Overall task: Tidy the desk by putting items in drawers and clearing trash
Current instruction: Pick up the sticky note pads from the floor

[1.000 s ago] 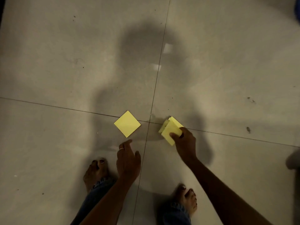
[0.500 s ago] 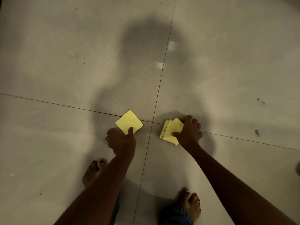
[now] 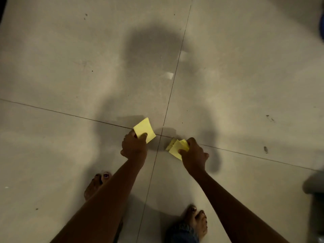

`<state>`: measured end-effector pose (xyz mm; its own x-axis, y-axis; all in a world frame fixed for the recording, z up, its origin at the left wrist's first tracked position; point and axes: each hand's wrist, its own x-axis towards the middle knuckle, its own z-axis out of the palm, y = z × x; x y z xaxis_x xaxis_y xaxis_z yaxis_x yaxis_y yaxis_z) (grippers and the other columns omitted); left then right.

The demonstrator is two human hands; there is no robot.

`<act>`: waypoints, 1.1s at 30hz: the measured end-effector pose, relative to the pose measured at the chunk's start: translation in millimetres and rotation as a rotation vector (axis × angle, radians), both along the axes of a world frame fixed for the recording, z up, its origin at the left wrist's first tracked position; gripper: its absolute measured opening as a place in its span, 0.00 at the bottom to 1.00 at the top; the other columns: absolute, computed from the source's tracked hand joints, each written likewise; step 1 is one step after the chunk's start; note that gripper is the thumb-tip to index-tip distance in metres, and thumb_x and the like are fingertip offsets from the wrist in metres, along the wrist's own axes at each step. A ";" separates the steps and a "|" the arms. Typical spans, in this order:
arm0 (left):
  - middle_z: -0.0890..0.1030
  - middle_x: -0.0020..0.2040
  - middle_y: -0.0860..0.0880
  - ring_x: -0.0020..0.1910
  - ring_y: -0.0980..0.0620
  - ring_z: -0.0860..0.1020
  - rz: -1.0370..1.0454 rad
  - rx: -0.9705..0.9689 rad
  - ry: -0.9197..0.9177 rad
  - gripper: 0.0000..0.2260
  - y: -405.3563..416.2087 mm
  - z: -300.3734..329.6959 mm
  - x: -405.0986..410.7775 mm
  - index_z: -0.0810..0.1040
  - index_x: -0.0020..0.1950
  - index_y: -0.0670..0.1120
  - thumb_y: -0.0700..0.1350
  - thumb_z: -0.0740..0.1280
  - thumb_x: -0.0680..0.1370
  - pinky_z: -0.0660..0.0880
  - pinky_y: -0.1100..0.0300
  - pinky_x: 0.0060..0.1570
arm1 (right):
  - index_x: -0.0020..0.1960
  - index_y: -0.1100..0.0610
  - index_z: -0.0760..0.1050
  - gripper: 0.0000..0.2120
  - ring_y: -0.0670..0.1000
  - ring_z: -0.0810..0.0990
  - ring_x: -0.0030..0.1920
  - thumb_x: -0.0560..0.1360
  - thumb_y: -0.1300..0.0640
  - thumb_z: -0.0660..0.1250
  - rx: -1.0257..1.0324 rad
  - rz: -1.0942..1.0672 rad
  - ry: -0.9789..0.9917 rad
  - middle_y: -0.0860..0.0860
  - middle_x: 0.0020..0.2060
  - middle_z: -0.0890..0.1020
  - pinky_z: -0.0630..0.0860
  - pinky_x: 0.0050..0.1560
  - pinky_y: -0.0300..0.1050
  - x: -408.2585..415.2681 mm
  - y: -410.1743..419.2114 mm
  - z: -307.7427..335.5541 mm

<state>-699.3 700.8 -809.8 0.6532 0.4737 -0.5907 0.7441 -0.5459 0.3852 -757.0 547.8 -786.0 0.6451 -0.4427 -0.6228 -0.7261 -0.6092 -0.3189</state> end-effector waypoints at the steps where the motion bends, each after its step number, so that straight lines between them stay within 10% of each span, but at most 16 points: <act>1: 0.79 0.51 0.40 0.53 0.40 0.77 -0.018 -0.048 -0.022 0.15 1.1 8.1 -1.9 0.78 0.55 0.39 0.47 0.69 0.74 0.70 0.52 0.50 | 0.56 0.56 0.70 0.13 0.55 0.76 0.50 0.74 0.57 0.67 0.051 -0.024 -0.008 0.52 0.47 0.79 0.62 0.50 0.45 -0.7 2.0 9.0; 5: 0.79 0.51 0.36 0.52 0.38 0.77 0.015 -0.162 -0.129 0.15 3.3 64.2 -3.8 0.77 0.55 0.35 0.47 0.64 0.78 0.71 0.53 0.48 | 0.58 0.62 0.69 0.14 0.53 0.73 0.43 0.73 0.64 0.67 0.247 -0.229 -0.114 0.53 0.43 0.74 0.68 0.39 0.41 4.1 11.9 64.3; 11: 0.79 0.49 0.49 0.47 0.49 0.77 -0.102 -0.390 -0.243 0.47 5.2 208.8 1.4 0.77 0.57 0.40 0.78 0.50 0.62 0.68 0.62 0.44 | 0.55 0.55 0.68 0.17 0.45 0.75 0.43 0.72 0.71 0.64 0.555 -0.428 -0.269 0.47 0.44 0.75 0.74 0.34 0.30 51.3 23.8 225.8; 18: 0.78 0.57 0.54 0.60 0.54 0.75 0.080 -0.670 -0.151 0.25 -15.9 398.8 30.5 0.75 0.59 0.52 0.63 0.58 0.68 0.70 0.71 0.55 | 0.59 0.62 0.70 0.23 0.54 0.78 0.47 0.64 0.64 0.65 0.741 -0.299 -0.305 0.66 0.56 0.76 0.73 0.38 0.32 105.6 44.0 495.6; 21: 0.60 0.75 0.58 0.76 0.45 0.48 -0.003 -0.808 -0.232 0.21 -34.7 456.2 38.2 0.68 0.61 0.69 0.58 0.39 0.81 0.46 0.63 0.73 | 0.72 0.71 0.50 0.22 0.61 0.61 0.72 0.80 0.70 0.49 0.873 -0.073 -0.200 0.68 0.73 0.52 0.66 0.38 0.25 119.6 65.4 658.8; 24: 0.73 0.58 0.68 0.68 0.48 0.68 0.031 -0.927 -0.328 0.15 -16.8 569.0 67.9 0.74 0.58 0.62 0.56 0.49 0.82 0.62 0.87 0.37 | 0.67 0.52 0.72 0.23 0.61 0.66 0.70 0.76 0.69 0.60 0.788 0.001 -0.363 0.68 0.69 0.65 0.70 0.41 0.23 120.4 66.2 667.5; 27: 0.81 0.45 0.56 0.40 0.59 0.81 0.035 -0.919 -0.448 0.07 7.2 671.5 82.4 0.77 0.50 0.53 0.41 0.64 0.78 0.73 0.72 0.28 | 0.49 0.45 0.82 0.19 0.56 0.81 0.55 0.60 0.55 0.66 0.452 0.021 -0.572 0.50 0.50 0.84 0.80 0.49 0.44 121.2 71.6 669.4; 33: 0.81 0.42 0.56 0.33 0.70 0.79 -0.208 -0.939 -0.543 0.08 52.7 792.5 87.6 0.76 0.54 0.46 0.47 0.67 0.77 0.72 0.72 0.28 | 0.72 0.54 0.59 0.41 0.53 0.71 0.63 0.62 0.42 0.65 0.174 0.006 -0.640 0.52 0.59 0.71 0.69 0.53 0.43 123.4 112.8 780.0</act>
<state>-611.7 753.5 -17.3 0.9497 -0.1623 -0.2680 0.2778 0.0406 0.9598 -633.5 660.6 -6.0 0.9136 -0.3657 -0.1780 -0.3576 -0.5136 -0.7800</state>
